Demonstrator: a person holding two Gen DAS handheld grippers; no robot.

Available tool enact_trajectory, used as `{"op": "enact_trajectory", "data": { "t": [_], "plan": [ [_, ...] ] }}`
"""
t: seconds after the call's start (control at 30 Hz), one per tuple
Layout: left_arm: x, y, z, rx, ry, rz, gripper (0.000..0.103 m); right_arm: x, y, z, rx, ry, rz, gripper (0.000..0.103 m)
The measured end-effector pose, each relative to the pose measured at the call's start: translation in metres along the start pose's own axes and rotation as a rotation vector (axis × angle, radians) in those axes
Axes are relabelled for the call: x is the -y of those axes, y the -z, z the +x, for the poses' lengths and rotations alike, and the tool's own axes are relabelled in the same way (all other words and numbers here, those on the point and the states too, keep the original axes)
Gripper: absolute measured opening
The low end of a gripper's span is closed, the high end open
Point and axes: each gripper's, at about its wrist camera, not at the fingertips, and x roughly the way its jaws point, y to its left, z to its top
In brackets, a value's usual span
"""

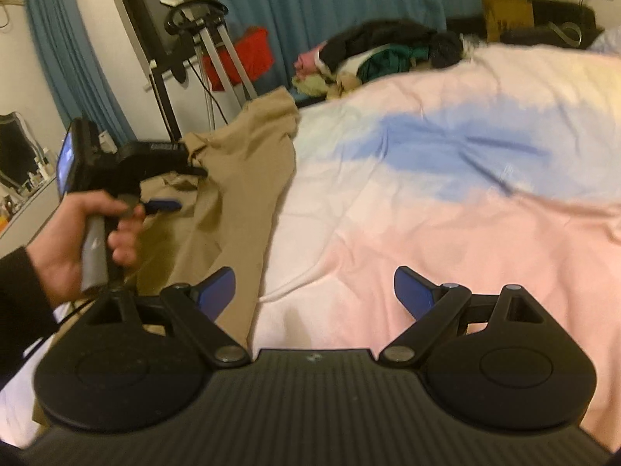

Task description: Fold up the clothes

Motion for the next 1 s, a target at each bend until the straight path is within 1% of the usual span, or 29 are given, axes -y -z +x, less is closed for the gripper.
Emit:
{"op": "enact_trajectory", "data": {
  "t": [0.03,0.07,0.1,0.17,0.23,0.3,0.33,0.37,0.4,0.43,0.47,0.5,0.53,0.57,0.6,0.67,0.7,0.77,0.87,1.0],
  "plan": [
    [0.001,-0.003,0.003,0.009,-0.001,0.026,0.028,0.001,0.0,0.005,-0.01,0.0,0.004,0.09],
    [0.003,-0.007,0.006,0.018,-0.002,0.052,0.008,0.002,0.001,0.009,-0.019,-0.001,0.008,0.09],
    [0.004,-0.01,0.008,0.025,-0.008,0.081,0.003,0.002,0.0,0.013,-0.025,-0.003,0.01,0.09],
    [0.007,-0.017,0.012,0.039,-0.039,0.14,0.003,0.002,0.0,0.018,-0.033,-0.009,0.012,0.09],
    [0.009,-0.02,0.012,0.068,-0.084,0.182,0.003,0.002,0.0,0.022,-0.037,-0.01,0.007,0.09],
    [0.012,-0.022,0.015,0.08,-0.137,0.214,0.003,0.003,0.001,0.024,-0.042,-0.007,0.004,0.09],
    [0.014,-0.022,0.017,0.078,-0.16,0.219,0.005,0.003,0.001,0.025,-0.044,-0.005,0.006,0.09],
    [0.014,-0.022,0.018,0.071,-0.167,0.207,0.007,0.004,0.001,0.026,-0.046,-0.003,0.007,0.09],
    [0.014,-0.021,0.015,0.065,-0.158,0.192,0.009,0.005,0.001,0.027,-0.048,-0.002,0.01,0.09],
    [0.013,-0.02,0.009,0.061,-0.148,0.181,0.016,0.005,0.001,0.027,-0.049,-0.003,0.01,0.09],
    [0.013,-0.017,0.002,0.054,-0.136,0.175,0.031,0.004,0.0,0.026,-0.047,-0.004,0.007,0.09],
    [0.012,-0.014,-0.008,0.043,-0.12,0.176,0.04,0.004,0.0,0.025,-0.042,-0.006,0.002,0.09],
    [0.01,-0.009,-0.018,0.03,-0.1,0.176,0.054,0.003,0.0,0.024,-0.037,-0.007,-0.003,0.09],
    [0.009,-0.002,-0.031,0.015,-0.067,0.172,0.058,0.002,-0.001,0.022,-0.031,-0.008,-0.008,0.09],
    [0.006,0.007,-0.045,-0.006,-0.016,0.161,0.058,0.002,-0.001,0.02,-0.026,-0.011,-0.01,0.09],
    [0.0,0.032,-0.077,-0.078,0.075,0.133,0.058,0.001,-0.003,0.016,-0.012,-0.024,-0.008,0.09],
    [-0.003,0.045,-0.092,-0.11,0.11,0.119,0.058,0.0,-0.003,0.013,-0.004,-0.031,-0.005,0.09],
    [-0.012,0.075,-0.123,-0.168,0.155,0.088,0.058,0.0,-0.004,0.007,0.012,-0.04,-0.001,0.09],
    [-0.022,0.115,-0.157,-0.255,0.179,0.066,0.055,-0.001,-0.005,-0.002,0.028,-0.044,0.002,0.09],
    [-0.034,0.16,-0.182,-0.368,0.136,0.032,0.053,-0.007,-0.002,-0.018,0.047,-0.071,0.009,0.09]
  ]
}}
